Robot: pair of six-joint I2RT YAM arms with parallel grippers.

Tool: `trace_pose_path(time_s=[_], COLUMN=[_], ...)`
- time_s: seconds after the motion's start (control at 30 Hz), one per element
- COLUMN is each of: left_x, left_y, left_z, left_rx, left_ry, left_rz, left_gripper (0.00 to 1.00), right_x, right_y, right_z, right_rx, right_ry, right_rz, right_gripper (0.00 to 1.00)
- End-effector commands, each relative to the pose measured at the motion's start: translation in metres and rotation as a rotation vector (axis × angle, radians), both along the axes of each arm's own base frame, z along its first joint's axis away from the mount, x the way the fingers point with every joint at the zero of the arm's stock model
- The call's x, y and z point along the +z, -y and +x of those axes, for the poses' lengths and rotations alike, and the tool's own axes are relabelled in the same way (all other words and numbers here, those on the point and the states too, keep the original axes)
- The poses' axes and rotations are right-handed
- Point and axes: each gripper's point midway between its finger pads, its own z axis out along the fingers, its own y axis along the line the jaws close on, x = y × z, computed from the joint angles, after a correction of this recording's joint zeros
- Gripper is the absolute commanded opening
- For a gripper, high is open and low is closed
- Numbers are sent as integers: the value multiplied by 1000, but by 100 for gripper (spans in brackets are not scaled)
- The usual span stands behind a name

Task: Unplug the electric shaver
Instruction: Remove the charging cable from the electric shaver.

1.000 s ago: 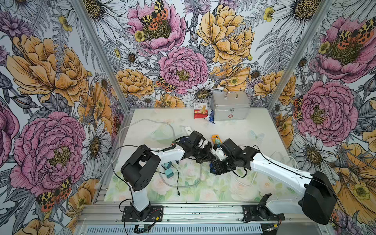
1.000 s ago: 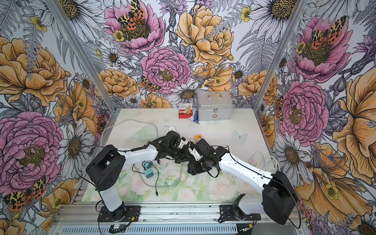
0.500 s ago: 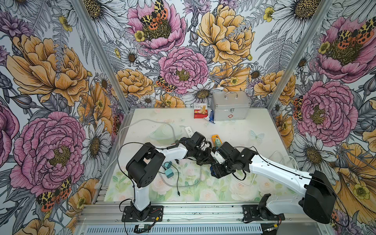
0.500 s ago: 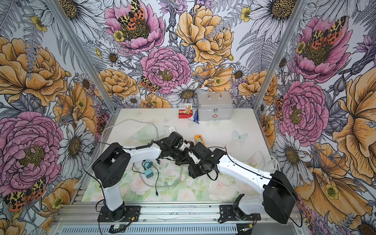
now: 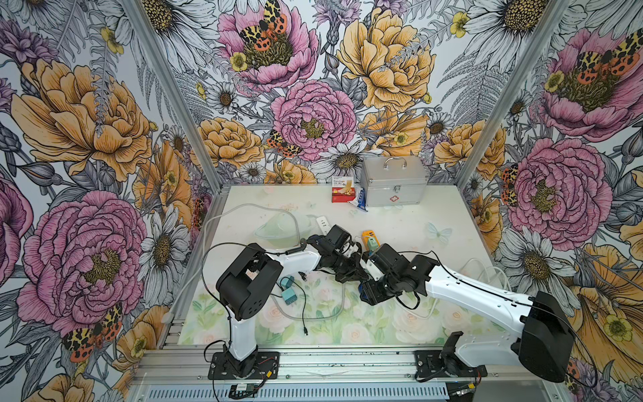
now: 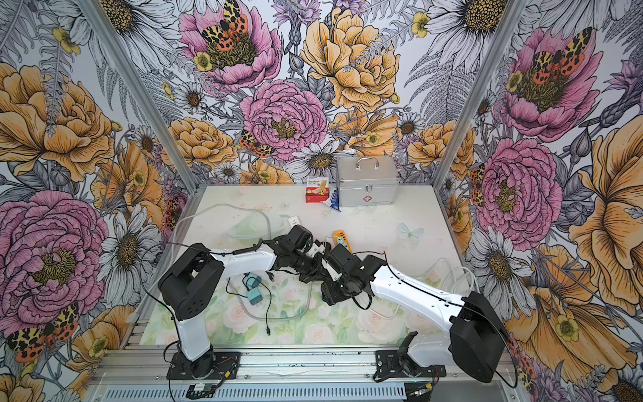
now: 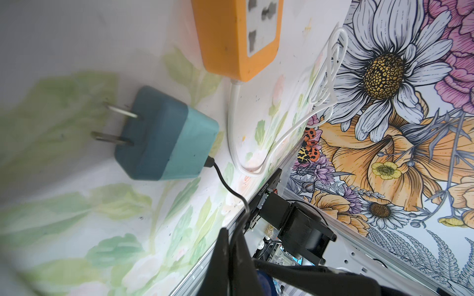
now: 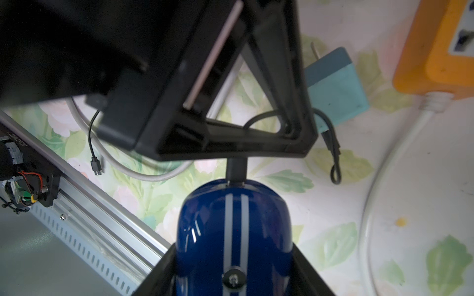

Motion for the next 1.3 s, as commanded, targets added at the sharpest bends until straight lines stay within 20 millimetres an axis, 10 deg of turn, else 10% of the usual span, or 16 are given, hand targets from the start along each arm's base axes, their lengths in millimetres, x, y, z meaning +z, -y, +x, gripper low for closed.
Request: trace_pose_path(time_s=[0.0,0.5,1.27], left_x=[-1,8,30], left_y=[-7,13,-11], left_z=[51,57,69], left_rx=[89,35,79], left_ry=[145,156,187], left_rz=[19,-43,-94], left_gripper=[0,0,0], right_x=[24,16,10], right_y=[-17,-27,-20], right_z=[-31,-35,-33], right_rx=[133,224,226], right_ry=[-34,-31,-6], right_rz=[118,88,59], right_gripper=[18,17,14])
